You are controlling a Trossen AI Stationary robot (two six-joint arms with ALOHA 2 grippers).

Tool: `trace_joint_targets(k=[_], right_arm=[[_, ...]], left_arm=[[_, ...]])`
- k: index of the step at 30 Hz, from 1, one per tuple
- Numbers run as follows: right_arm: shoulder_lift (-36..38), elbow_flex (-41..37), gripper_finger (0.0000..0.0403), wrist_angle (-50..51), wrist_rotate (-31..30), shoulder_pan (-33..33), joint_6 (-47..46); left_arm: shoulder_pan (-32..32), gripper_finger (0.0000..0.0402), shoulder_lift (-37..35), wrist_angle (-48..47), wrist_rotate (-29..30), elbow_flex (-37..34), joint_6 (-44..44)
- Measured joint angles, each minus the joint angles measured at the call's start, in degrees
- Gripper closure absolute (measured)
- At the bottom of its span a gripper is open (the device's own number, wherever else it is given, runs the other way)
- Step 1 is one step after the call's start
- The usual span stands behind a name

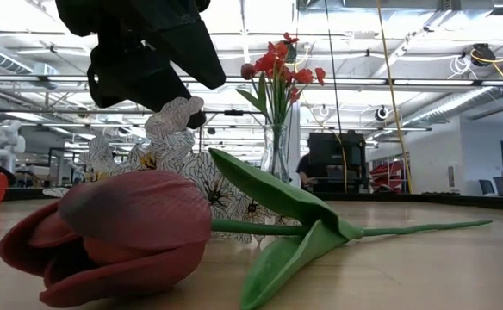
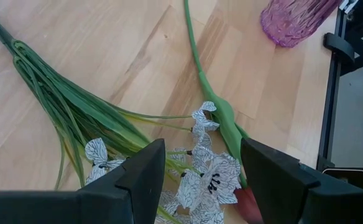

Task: Sort flowers into vase by color
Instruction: Put the pink flower into the purple vase

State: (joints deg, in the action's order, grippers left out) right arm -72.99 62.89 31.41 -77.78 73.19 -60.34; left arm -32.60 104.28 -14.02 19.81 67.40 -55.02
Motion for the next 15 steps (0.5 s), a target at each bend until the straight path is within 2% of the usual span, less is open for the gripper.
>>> trace_joint_targets(k=[9,15], right_arm=[[-4.53,0.00,0.0403,-0.13,-0.35,-0.67,-2.07],[-4.81,0.00,0.0403,-0.39,-0.08,-1.92,-2.15]], left_arm=[[0.00,0.0185,-0.01,0.00,1.60,0.00,-0.02],[0.00,0.0185,-0.01,0.02,1.77,-0.02,-0.04]])
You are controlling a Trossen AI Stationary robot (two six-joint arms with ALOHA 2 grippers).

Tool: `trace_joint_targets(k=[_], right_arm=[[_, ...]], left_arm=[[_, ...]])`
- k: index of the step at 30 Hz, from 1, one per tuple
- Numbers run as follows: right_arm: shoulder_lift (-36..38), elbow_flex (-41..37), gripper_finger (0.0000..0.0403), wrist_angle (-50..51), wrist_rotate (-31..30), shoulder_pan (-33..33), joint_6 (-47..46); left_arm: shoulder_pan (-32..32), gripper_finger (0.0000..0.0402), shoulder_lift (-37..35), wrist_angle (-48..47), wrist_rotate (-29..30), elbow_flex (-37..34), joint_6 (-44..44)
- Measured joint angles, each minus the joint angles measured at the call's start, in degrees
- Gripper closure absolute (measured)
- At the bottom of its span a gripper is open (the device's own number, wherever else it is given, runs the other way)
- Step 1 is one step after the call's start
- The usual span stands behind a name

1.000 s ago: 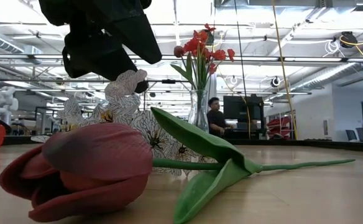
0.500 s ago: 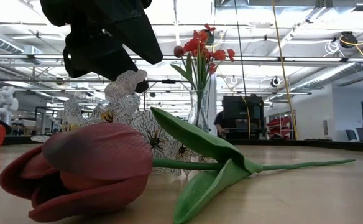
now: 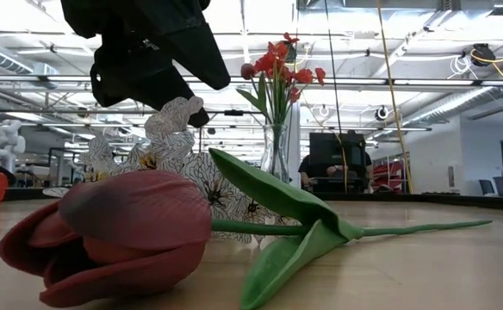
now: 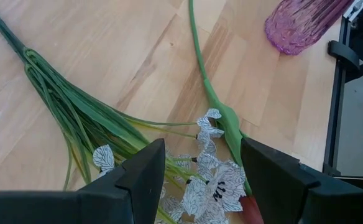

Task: Sort flowers into vase by color
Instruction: Put the pink flower into the purple vase

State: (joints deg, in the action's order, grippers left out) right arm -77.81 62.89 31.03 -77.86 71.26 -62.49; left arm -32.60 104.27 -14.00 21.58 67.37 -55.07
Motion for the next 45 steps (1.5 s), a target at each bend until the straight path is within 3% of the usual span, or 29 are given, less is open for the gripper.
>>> trace_joint_targets(k=[12,35,45], right_arm=[[2.06,0.02,0.0403,-0.07,1.10,-0.14,1.64],[-10.50,0.04,0.0403,0.66,1.94,-0.81,-7.70],[-10.53,0.04,0.0403,2.16,8.90,-0.81,-7.39]], left_arm=[[0.00,0.0185,0.00,0.02,0.00,0.00,-0.02],[0.02,0.0185,0.00,0.02,-0.02,0.00,-0.02],[0.02,0.0185,-0.02,0.02,-0.02,0.00,-0.02]])
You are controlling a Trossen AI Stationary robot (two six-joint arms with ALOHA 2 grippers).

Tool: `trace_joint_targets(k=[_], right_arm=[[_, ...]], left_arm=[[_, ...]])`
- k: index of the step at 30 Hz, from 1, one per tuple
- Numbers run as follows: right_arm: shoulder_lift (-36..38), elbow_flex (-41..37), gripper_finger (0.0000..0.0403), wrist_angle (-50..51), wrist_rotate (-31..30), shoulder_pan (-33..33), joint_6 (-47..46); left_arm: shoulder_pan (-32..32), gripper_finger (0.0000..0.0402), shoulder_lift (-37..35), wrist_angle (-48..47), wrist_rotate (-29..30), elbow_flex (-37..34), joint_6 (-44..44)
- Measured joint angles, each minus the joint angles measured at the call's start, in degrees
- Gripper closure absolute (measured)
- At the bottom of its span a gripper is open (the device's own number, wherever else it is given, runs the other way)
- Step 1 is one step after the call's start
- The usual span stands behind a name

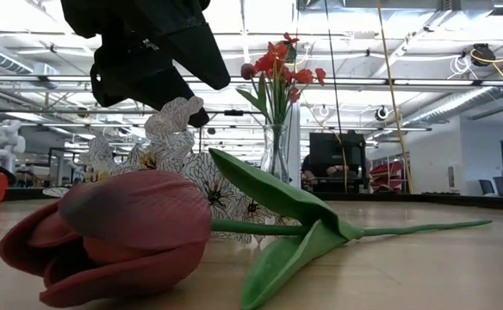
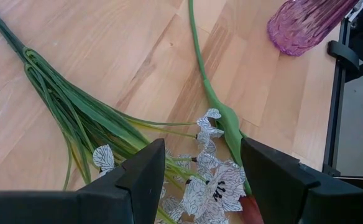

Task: Sort flowers into vase by color
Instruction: Put the pink flower into the purple vase

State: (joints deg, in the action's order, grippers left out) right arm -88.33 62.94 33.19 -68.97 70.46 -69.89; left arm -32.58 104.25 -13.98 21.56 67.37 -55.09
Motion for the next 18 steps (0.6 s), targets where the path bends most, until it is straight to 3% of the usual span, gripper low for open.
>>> trace_joint_targets(k=[8,18], right_arm=[[0.00,0.00,0.0385,0.15,0.52,0.00,2.61],[0.51,0.00,0.0320,1.22,7.77,0.05,1.86]], left_arm=[[-0.02,0.0185,0.00,0.01,0.00,0.00,0.00],[-0.02,0.0185,0.00,0.03,0.00,-0.01,-0.02]])
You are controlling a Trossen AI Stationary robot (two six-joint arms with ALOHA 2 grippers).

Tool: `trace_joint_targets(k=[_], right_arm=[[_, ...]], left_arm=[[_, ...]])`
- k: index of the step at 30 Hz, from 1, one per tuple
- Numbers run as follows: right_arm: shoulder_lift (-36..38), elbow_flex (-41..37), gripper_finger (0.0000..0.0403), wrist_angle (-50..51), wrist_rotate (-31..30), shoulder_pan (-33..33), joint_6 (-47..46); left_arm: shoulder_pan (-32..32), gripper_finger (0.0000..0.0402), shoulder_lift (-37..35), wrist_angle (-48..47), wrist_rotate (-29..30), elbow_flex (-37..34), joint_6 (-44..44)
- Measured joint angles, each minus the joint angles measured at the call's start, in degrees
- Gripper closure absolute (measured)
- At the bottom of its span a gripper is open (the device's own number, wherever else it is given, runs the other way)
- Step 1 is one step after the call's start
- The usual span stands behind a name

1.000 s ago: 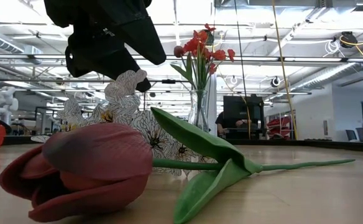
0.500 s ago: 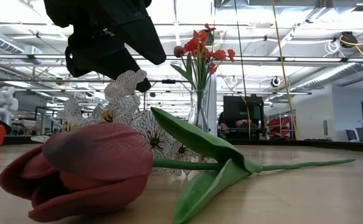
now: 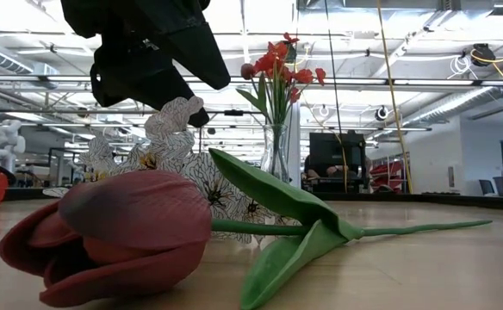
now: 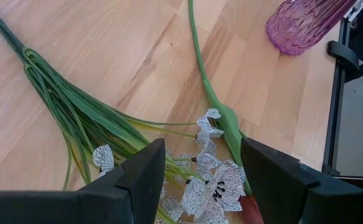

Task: Sort flowers into vase by color
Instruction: Put the pink flower into the purple vase, then put the dark red flower into the transparent vase

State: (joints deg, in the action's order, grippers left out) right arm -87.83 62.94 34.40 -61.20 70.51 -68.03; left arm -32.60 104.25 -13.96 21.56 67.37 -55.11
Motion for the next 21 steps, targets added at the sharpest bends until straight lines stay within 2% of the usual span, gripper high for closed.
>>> trace_joint_targets(k=[9,15,21], right_arm=[[6.96,-0.02,0.0257,9.67,10.14,0.04,-3.76],[10.82,-0.02,0.0239,19.36,17.68,0.04,-7.00],[12.58,-0.02,0.0253,35.33,18.31,-0.08,-22.35]], left_arm=[[0.00,0.0185,0.00,0.02,-0.01,0.00,0.00],[0.00,0.0185,0.00,0.00,-0.02,-0.01,0.00],[0.00,0.0185,0.00,0.01,-0.02,-0.01,-0.11]])
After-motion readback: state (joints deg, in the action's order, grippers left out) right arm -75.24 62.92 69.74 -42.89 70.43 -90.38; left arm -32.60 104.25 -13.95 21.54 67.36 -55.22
